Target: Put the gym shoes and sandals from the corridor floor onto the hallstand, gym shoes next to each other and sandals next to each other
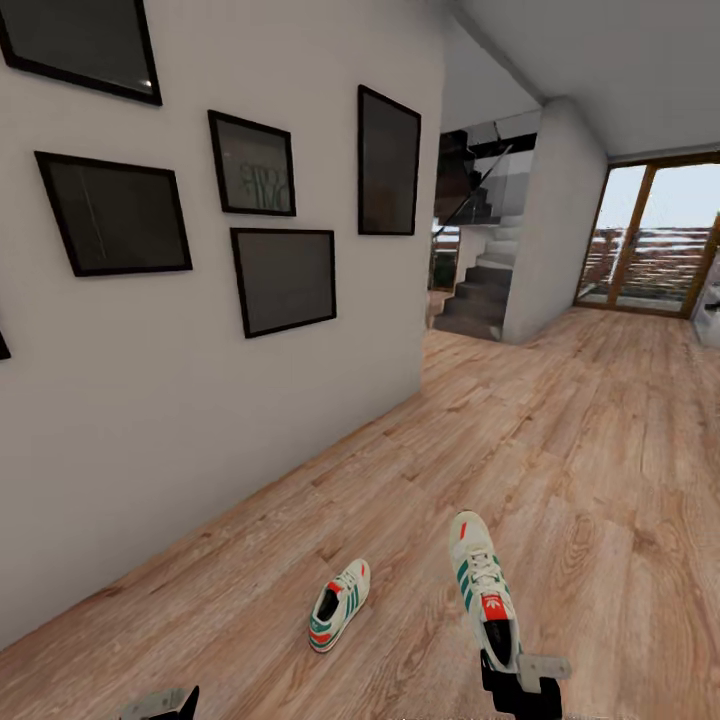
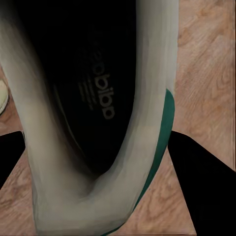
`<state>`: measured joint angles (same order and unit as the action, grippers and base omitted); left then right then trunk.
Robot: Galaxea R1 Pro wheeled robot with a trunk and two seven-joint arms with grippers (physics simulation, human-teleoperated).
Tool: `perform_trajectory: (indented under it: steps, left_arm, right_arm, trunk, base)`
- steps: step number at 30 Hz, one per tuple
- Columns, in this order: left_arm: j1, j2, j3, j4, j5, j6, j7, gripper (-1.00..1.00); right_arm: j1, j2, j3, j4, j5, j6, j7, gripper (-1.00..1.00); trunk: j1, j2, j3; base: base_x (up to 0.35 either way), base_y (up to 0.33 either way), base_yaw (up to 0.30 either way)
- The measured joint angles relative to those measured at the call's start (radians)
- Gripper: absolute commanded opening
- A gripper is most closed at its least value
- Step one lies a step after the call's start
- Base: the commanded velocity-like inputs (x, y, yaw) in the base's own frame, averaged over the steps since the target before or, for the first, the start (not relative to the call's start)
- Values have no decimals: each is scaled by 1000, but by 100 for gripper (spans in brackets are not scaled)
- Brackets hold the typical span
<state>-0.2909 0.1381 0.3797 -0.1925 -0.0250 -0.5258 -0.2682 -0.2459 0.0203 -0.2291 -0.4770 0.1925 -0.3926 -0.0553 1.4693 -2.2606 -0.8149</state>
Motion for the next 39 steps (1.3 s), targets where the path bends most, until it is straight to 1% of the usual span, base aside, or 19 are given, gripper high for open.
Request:
perform_trajectory:
  steps: [21, 26, 35, 39]
  left_arm:
    - [0, 0, 0, -1, 1, 0, 0, 100]
    - [0, 0, 0, -2, 2, 0, 0, 100]
    - [0, 0, 0, -2, 3, 0, 0, 100]
    - [0, 0, 0, -2, 3, 0, 0, 100]
  right_arm:
    - [0, 1, 0, -2, 0, 1, 0, -100]
    - [0, 2, 0, -2, 0, 1, 0, -100]
    - [0, 2, 0, -3, 0, 1, 0, -100]
    - [0, 2, 0, -4, 1, 1, 0, -100]
  trunk:
    - [0, 0, -23]
    - [0, 0, -30]
    - [0, 0, -41]
    - [0, 0, -45]
  base:
    - [0, 5, -187]
    - [0, 188, -174]
    - [0, 274, -173]
    - [0, 54, -101]
